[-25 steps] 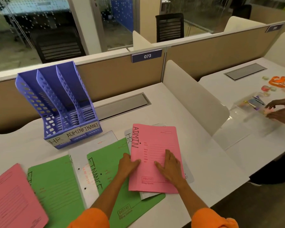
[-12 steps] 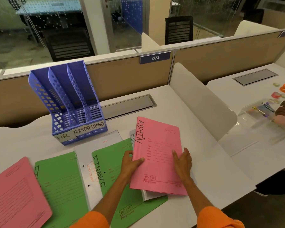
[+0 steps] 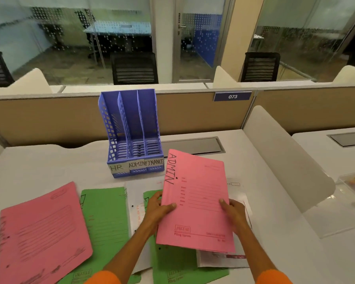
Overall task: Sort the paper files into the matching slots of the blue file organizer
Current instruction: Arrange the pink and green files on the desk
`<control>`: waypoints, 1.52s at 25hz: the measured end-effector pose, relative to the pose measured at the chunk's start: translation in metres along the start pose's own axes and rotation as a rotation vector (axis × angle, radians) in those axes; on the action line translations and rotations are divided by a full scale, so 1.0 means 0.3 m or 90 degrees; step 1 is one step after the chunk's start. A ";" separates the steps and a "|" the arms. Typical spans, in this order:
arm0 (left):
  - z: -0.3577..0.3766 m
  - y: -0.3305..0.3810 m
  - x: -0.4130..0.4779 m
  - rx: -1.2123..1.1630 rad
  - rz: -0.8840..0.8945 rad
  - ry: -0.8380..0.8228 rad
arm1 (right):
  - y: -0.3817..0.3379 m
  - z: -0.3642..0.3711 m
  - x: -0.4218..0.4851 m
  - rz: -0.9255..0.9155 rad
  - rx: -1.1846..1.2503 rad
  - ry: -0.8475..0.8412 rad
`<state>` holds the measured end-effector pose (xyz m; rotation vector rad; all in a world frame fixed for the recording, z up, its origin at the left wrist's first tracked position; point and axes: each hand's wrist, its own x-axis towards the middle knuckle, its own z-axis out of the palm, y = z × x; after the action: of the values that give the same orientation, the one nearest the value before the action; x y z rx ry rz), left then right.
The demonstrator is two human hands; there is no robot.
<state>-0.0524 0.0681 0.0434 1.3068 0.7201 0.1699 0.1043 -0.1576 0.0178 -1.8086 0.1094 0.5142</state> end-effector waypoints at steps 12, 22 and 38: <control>-0.630 0.064 -0.172 -0.089 0.058 0.217 | -0.231 0.673 -0.115 -0.147 -0.088 -0.201; -1.121 -0.050 -0.378 -0.103 0.023 0.424 | -0.218 1.288 -0.327 -0.226 -0.195 -0.380; -1.309 -0.236 -0.379 0.152 -0.161 0.560 | -0.038 1.556 -0.441 -0.153 -0.332 -0.346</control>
<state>-0.3839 0.3122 -0.0095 1.3332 1.6828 0.4781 -0.1450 0.2573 -0.0173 -2.0720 -0.6611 0.8982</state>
